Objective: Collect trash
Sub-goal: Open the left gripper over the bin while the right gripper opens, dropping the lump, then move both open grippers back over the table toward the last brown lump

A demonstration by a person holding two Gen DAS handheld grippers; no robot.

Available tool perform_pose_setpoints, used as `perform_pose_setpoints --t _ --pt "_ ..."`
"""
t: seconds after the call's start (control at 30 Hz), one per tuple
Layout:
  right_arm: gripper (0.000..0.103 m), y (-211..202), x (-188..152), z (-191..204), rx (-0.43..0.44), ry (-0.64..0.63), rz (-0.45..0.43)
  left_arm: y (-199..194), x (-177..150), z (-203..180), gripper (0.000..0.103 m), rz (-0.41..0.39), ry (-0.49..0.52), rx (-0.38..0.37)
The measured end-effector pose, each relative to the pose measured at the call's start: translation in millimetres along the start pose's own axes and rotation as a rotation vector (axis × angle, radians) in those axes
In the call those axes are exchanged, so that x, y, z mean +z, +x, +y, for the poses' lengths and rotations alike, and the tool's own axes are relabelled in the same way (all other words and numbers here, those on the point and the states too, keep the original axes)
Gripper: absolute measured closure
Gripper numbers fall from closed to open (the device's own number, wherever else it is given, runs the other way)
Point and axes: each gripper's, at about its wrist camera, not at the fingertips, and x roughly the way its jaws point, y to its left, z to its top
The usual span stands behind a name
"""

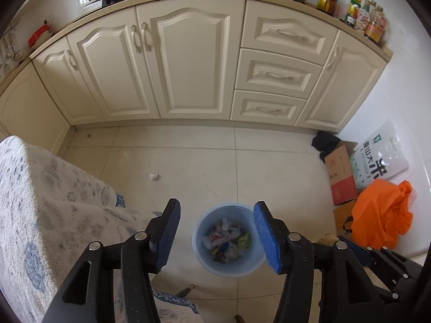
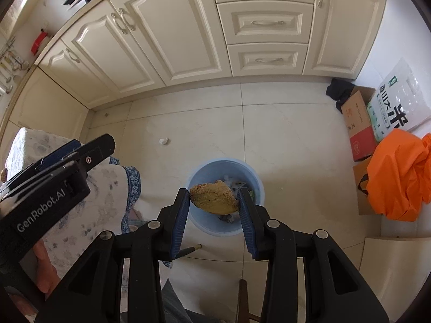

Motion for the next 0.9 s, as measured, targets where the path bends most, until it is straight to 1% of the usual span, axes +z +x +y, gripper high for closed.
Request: perform_pose_setpoints --t 0.03,0.13,0.2,0.27,0.33,0.47,0.9 --pt "0.065 1 -1 2 0.002 0.000 0.002 2 0 1 0.041 0.008 -0.003 0.008" --pt "0.064 4 -5 8 0.009 0.006 -0.002 -2 -4 -1 0.041 0.010 -0.009 0.001" --pt "0.061 5 -6 13 0.008 0.006 -0.020 -4 -3 0 0.041 0.003 -0.016 -0.002" --pt "0.044 7 -8 18 -0.003 -0.004 -0.021 -5 -4 3 0.041 0.006 -0.024 0.009" --pt "0.034 6 -9 21 -0.023 -0.004 -0.033 -4 -5 6 0.041 0.015 -0.037 0.003" --pt "0.031 5 -9 24 -0.025 -0.003 -0.036 -3 -2 13 0.041 0.027 -0.062 -0.012" --pt "0.030 -7 -4 15 -0.055 0.021 -0.042 1 3 14 0.040 0.044 -0.066 -0.005"
